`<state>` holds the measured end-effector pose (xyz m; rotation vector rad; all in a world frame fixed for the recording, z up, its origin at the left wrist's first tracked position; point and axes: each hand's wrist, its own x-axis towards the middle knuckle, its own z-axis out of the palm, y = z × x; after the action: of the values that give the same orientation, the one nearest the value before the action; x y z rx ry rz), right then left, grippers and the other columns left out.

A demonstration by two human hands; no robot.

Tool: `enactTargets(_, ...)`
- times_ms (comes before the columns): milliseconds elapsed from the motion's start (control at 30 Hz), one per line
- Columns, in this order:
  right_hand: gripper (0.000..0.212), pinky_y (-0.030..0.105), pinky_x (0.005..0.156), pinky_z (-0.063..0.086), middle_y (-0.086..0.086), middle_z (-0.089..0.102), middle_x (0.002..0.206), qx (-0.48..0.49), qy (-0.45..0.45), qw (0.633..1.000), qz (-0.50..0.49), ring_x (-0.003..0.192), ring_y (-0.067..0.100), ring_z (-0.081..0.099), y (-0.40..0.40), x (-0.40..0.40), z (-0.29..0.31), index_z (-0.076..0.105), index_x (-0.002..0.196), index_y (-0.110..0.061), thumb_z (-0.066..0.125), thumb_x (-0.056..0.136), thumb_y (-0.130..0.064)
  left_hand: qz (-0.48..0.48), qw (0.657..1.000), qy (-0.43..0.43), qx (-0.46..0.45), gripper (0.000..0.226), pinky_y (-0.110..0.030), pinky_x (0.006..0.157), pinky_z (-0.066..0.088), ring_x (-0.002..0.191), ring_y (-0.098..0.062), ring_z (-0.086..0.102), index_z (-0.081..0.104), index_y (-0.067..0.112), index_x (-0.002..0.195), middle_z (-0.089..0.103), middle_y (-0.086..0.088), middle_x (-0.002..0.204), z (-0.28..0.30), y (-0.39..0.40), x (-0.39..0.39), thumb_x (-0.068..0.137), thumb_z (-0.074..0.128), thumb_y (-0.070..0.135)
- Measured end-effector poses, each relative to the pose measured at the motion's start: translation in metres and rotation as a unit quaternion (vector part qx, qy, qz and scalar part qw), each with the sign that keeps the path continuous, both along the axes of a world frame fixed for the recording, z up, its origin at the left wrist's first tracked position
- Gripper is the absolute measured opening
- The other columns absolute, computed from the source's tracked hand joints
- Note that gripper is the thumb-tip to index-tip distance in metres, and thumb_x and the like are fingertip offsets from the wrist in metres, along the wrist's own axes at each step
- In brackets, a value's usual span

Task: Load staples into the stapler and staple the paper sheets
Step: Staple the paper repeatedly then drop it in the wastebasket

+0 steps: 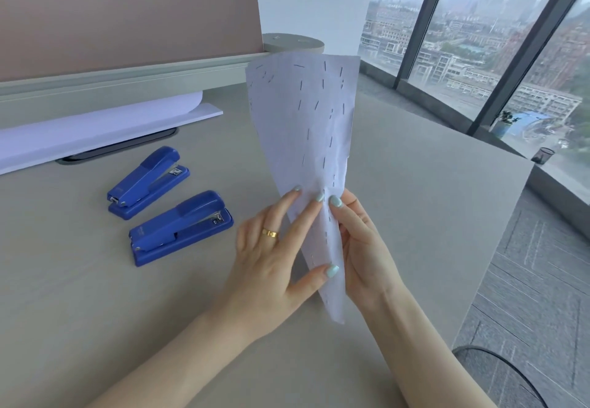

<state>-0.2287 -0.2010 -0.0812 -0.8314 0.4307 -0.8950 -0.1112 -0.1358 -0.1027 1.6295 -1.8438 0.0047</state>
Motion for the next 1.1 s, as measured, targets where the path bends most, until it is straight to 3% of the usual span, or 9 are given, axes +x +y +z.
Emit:
enactTargets(133, 0.018, 0.027, 0.076, 0.056, 0.003, 0.068, 0.095, -0.009, -0.022, 0.998, -0.050, 0.090, 0.018, 0.066, 0.002, -0.010, 0.004, 0.060, 0.102, -0.017, 0.050, 0.088, -0.023, -0.083, 0.985, 0.152, 0.007, 0.065, -0.006, 0.107, 0.007, 0.135, 0.013, 0.004, 0.006, 0.054, 0.135, 0.007, 0.029, 0.146, 0.018, -0.009, -0.028, 0.078, 0.031, 0.071)
enactTargets(267, 0.019, 0.027, 0.074, 0.050, 0.000, 0.065, 0.093, -0.027, -0.048, 0.994, -0.098, 0.083, 0.015, 0.063, 0.000, -0.034, 0.015, 0.059, 0.106, -0.020, 0.047, 0.091, -0.023, -0.122, 0.946, 0.300, 0.004, 0.067, 0.003, 0.099, 0.016, 0.126, 0.024, 0.016, 0.015, 0.050, 0.132, 0.017, 0.043, 0.131, 0.040, -0.023, -0.073, 0.073, 0.045, 0.060)
enactTargets(400, 0.027, 0.030, 0.097, 0.042, 0.000, 0.067, 0.110, -0.083, -0.054, 0.980, -0.171, 0.108, 0.015, 0.060, 0.001, -0.072, 0.033, 0.067, 0.098, -0.020, 0.044, 0.090, -0.031, -0.177, 0.903, 0.390, 0.010, 0.070, 0.001, 0.098, 0.026, 0.124, 0.021, 0.027, 0.023, 0.034, 0.138, 0.034, 0.030, 0.137, 0.056, -0.037, -0.112, 0.080, 0.062, 0.033)
enactTargets(533, 0.031, 0.037, 0.109, 0.032, 0.001, 0.069, 0.115, -0.119, -0.046, 0.966, -0.224, 0.119, 0.015, 0.056, 0.010, -0.112, 0.051, 0.068, 0.093, -0.022, 0.042, 0.083, -0.036, -0.210, 0.847, 0.488, 0.022, 0.045, -0.006, 0.098, 0.036, 0.118, 0.016, 0.042, 0.042, 0.036, 0.128, 0.050, 0.025, 0.130, 0.072, -0.046, -0.135, 0.094, 0.043, 0.007)
enactTargets(667, 0.017, 0.026, 0.096, 0.038, -0.014, 0.066, 0.114, -0.154, 0.146, 0.847, -0.488, 0.113, 0.001, 0.056, 0.007, -0.161, 0.052, 0.061, 0.105, -0.019, 0.050, 0.092, -0.014, -0.197, 0.804, 0.557, 0.074, 0.039, -0.022, 0.086, 0.050, 0.097, 0.002, 0.063, 0.063, 0.046, 0.095, 0.069, 0.024, 0.097, 0.080, -0.053, -0.144, 0.095, 0.040, 0.014)
enactTargets(767, 0.039, 0.033, 0.100, 0.039, -0.010, 0.053, 0.129, -0.092, 0.227, 0.792, -0.559, 0.120, 0.008, 0.048, -0.004, -0.212, 0.045, 0.047, 0.126, -0.021, 0.058, 0.089, -0.023, -0.219, 0.785, 0.563, 0.136, 0.031, -0.024, 0.074, 0.055, 0.084, -0.002, 0.067, 0.065, 0.038, 0.095, 0.072, 0.019, 0.088, 0.085, -0.057, -0.151, 0.095, 0.041, 0.018)
enactTargets(833, 0.050, 0.041, 0.099, 0.045, -0.002, 0.055, 0.132, -0.043, 0.238, 0.829, -0.505, 0.117, 0.016, 0.056, -0.008, -0.246, 0.036, 0.043, 0.130, -0.018, 0.062, 0.085, -0.032, -0.236, 0.782, 0.549, 0.178, 0.029, -0.016, 0.064, 0.056, 0.080, 0.000, 0.068, 0.065, 0.035, 0.101, 0.072, 0.018, 0.088, 0.086, -0.063, -0.160, 0.094, 0.042, 0.018)
enactTargets(933, 0.037, 0.041, 0.085, 0.054, 0.006, 0.069, 0.113, 0.049, 0.193, 0.879, -0.434, 0.100, 0.024, 0.067, -0.005, -0.280, 0.019, 0.057, 0.119, -0.009, 0.062, 0.086, -0.026, -0.236, 0.780, 0.521, 0.252, 0.028, -0.018, 0.059, 0.057, 0.074, -0.006, 0.070, 0.065, 0.033, 0.098, 0.073, 0.013, 0.085, 0.076, -0.081, -0.181, 0.093, 0.044, 0.016)
enactTargets(1100, 0.035, 0.042, 0.083, 0.054, 0.010, 0.068, 0.106, 0.136, 0.190, 0.811, -0.537, 0.092, 0.026, 0.066, 0.002, -0.335, -0.034, 0.058, 0.115, -0.005, 0.067, 0.083, -0.015, -0.180, 0.772, 0.448, 0.414, 0.020, -0.039, 0.077, 0.052, 0.084, -0.029, 0.064, 0.060, 0.009, 0.107, 0.068, -0.009, 0.095, 0.036, -0.118, -0.240, 0.088, 0.055, 0.012)
